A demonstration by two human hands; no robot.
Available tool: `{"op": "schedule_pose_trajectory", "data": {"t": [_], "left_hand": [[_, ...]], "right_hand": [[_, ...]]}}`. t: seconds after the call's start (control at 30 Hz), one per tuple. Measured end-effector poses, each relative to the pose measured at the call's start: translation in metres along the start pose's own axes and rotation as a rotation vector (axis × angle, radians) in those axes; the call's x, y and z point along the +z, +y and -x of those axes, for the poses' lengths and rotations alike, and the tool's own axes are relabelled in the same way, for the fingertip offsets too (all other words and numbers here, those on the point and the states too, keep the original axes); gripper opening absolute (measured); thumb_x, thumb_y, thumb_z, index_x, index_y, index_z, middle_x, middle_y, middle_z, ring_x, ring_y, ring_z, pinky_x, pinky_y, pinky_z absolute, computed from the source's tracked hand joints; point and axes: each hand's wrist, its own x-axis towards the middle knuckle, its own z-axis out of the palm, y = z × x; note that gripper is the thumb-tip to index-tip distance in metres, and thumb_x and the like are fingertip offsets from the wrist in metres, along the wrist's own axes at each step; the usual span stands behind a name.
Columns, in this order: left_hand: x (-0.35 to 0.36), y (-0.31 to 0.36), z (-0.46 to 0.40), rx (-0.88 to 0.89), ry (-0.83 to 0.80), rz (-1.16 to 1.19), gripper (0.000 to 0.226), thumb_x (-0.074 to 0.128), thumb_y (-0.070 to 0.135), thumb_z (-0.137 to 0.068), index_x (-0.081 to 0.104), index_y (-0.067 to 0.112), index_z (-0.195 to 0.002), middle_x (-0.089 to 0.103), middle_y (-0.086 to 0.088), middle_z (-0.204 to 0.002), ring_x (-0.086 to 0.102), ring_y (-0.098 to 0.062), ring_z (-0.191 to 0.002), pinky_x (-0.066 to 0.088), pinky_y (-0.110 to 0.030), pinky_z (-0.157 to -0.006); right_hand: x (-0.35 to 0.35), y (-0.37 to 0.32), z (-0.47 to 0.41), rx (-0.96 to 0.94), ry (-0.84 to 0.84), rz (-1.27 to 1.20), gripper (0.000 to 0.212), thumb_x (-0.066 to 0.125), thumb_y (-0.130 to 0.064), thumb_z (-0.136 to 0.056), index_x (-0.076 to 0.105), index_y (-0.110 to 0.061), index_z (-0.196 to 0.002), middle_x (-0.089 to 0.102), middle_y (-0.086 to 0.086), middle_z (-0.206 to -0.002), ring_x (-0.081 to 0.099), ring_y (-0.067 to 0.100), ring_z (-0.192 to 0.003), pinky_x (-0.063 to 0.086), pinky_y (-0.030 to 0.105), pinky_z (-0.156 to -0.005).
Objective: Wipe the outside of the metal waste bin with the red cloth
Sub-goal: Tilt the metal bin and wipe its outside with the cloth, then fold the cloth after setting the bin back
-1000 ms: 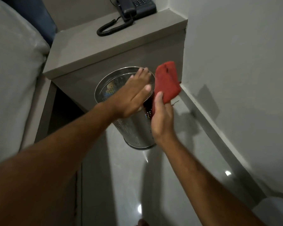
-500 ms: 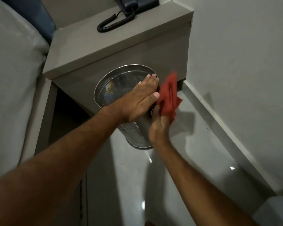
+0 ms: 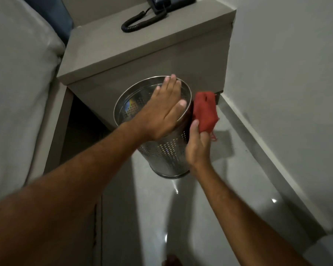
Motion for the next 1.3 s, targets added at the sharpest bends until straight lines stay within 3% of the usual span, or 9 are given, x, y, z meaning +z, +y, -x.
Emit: {"op": "schedule_pose_trajectory", "data": {"t": [0.2, 0.4, 0.57, 0.73, 0.8, 0.97, 1.07, 1.17, 1.3], "left_hand": [[0.004, -0.001, -0.005, 0.129, -0.096, 0.036, 0.058, 0.024, 0.032, -0.1, 0.016, 0.009, -0.152, 0.007, -0.007, -0.163, -0.002, -0.013, -0.15, 0.0, -0.036, -0.123], [0.002, -0.002, -0.006, 0.068, -0.065, 0.161, 0.058, 0.028, 0.031, -0.099, 0.021, 0.006, -0.151, 0.013, -0.01, -0.162, 0.006, -0.013, -0.15, 0.005, -0.033, -0.123], [0.006, -0.006, -0.007, 0.087, -0.057, 0.148, 0.053, 0.029, 0.029, -0.103, 0.02, 0.008, -0.151, 0.011, -0.007, -0.163, 0.005, -0.011, -0.15, 0.005, -0.032, -0.123], [0.008, -0.011, -0.009, 0.074, -0.014, 0.124, 0.061, 0.02, 0.038, -0.099, 0.018, 0.007, -0.151, 0.013, -0.009, -0.163, 0.005, -0.011, -0.15, 0.003, -0.031, -0.122], [-0.001, -0.006, -0.007, 0.072, 0.096, 0.159, 0.061, 0.024, 0.034, -0.099, 0.018, 0.002, -0.15, 0.016, -0.015, -0.161, 0.007, -0.018, -0.15, 0.003, -0.035, -0.122], [-0.049, 0.02, 0.018, -0.391, 0.554, 0.864, 0.052, 0.034, 0.035, -0.097, 0.04, 0.012, -0.143, 0.039, -0.008, -0.153, 0.034, -0.013, -0.141, 0.024, -0.036, -0.119], [-0.087, 0.053, 0.058, -0.7, 0.349, 1.48, 0.043, 0.043, 0.054, -0.092, 0.075, 0.025, -0.098, 0.076, 0.001, -0.101, 0.071, -0.012, -0.094, 0.05, -0.043, -0.09], [-0.136, 0.088, 0.096, -0.811, 0.054, 1.844, 0.065, 0.058, 0.069, -0.073, 0.068, 0.021, -0.115, 0.073, -0.008, -0.115, 0.069, -0.03, -0.104, 0.05, -0.059, -0.092], [-0.205, 0.114, 0.122, -0.766, 0.219, 1.682, 0.062, 0.089, 0.029, -0.051, 0.068, 0.018, -0.108, 0.075, -0.006, -0.104, 0.073, -0.028, -0.092, 0.061, -0.041, -0.063]], "right_hand": [[-0.024, 0.054, 0.011, 0.498, 0.111, 0.309, 0.043, 0.042, -0.025, -0.109, 0.064, 0.01, -0.124, 0.066, 0.031, -0.128, 0.057, 0.044, -0.129, 0.042, 0.034, -0.108], [0.024, 0.023, 0.023, -0.113, -0.029, -0.081, 0.048, 0.046, -0.031, -0.101, 0.046, -0.038, -0.149, 0.054, -0.012, -0.151, 0.05, 0.008, -0.142, 0.042, 0.023, -0.114], [-0.005, 0.07, 0.046, 0.483, 0.136, 0.102, 0.04, 0.046, -0.012, -0.108, 0.052, 0.012, -0.139, 0.052, 0.029, -0.148, 0.046, 0.039, -0.142, 0.031, 0.045, -0.122], [0.032, -0.018, 0.04, 0.563, 0.102, -0.299, 0.042, 0.038, -0.048, -0.104, 0.066, -0.025, -0.125, 0.077, 0.009, -0.111, 0.073, 0.028, -0.105, 0.066, 0.048, -0.069], [0.031, -0.074, 0.045, 0.461, -0.003, -0.469, 0.049, 0.036, -0.052, -0.103, 0.063, -0.025, -0.133, 0.075, 0.01, -0.126, 0.072, 0.025, -0.114, 0.064, 0.042, -0.081], [-0.001, -0.207, 0.049, 0.31, -0.151, -0.737, 0.052, 0.024, -0.039, -0.109, 0.049, -0.013, -0.147, 0.059, 0.016, -0.148, 0.054, 0.031, -0.14, 0.039, 0.053, -0.118], [-0.001, -0.26, 0.057, 0.367, -0.231, -0.747, 0.055, 0.024, -0.042, -0.109, 0.052, -0.015, -0.147, 0.05, 0.021, -0.154, 0.044, 0.039, -0.146, 0.028, 0.063, -0.121], [0.015, -0.305, 0.078, 0.473, -0.258, -0.861, 0.05, 0.039, -0.045, -0.106, 0.061, -0.016, -0.141, 0.063, 0.014, -0.144, 0.059, 0.032, -0.136, 0.041, 0.059, -0.114], [0.037, -0.362, 0.098, 0.586, -0.258, -0.869, 0.053, 0.049, -0.034, -0.103, 0.048, -0.011, -0.15, 0.057, 0.017, -0.15, 0.056, 0.033, -0.139, 0.046, 0.056, -0.111]]}}
